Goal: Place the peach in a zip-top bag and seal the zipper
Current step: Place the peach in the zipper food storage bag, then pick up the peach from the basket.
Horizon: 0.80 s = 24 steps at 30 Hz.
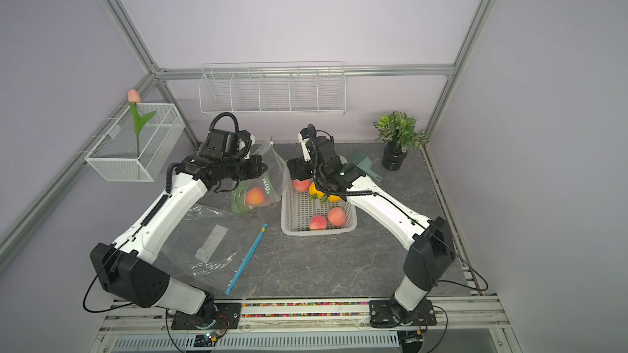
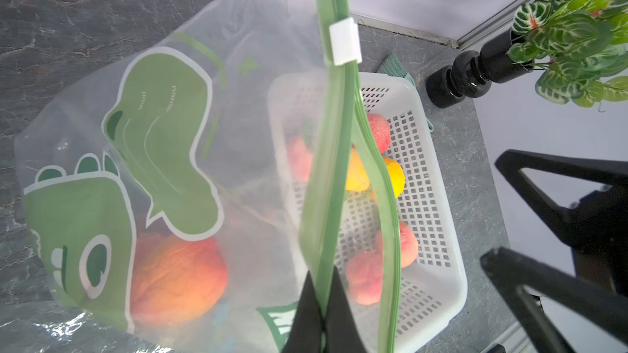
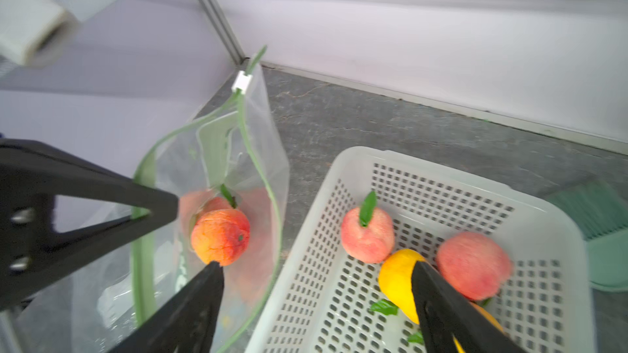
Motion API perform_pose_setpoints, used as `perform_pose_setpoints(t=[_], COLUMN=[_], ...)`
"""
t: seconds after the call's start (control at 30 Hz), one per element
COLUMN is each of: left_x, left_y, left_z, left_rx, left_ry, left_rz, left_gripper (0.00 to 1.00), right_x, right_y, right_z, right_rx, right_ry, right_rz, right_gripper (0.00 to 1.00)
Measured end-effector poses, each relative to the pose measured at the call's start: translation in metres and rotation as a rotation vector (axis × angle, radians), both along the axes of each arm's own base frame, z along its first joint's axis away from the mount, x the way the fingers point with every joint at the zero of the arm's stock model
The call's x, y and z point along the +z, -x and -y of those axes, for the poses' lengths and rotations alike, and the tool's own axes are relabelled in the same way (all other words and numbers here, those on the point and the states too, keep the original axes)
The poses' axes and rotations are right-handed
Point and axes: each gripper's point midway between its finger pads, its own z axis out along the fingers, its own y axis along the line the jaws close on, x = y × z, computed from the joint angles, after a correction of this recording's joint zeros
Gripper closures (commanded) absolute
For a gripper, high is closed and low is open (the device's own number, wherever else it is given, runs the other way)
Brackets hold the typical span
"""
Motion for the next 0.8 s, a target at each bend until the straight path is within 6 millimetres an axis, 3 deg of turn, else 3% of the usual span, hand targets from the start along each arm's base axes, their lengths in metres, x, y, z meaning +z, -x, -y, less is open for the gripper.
perform_pose_setpoints(t=[0.2,0.33,0.5,0.8], left_x=[0.005,0.01,0.011,0.012], left_y=[0.001,0.003,0.003,0.003], left_z=[-0.002,-0.003,-0.003,-0.003], left_rx=[0.005,0.008,0.008,0.008], left_ry=[0.001,0.004,0.004,0.005], left_rz=[0.015,0.027,0.029,0.031], left_gripper=[1.0,1.0,1.0,1.0], right_x=[-0.033,-0.072,-0.117,-0.147], right_y=[-0.02,-0.029,-0.033,-0.047], right_z=[0.038,0.053,0.049,0.034], right_rx=[-0.127,-0.151,-0.106,-0.044], right_ry=[0.083,0.15,0.232,0.332], right_rz=[-0.067,-0.165,-0.284,-0.366], right_gripper=[0.11,0.11,0.13,0.18])
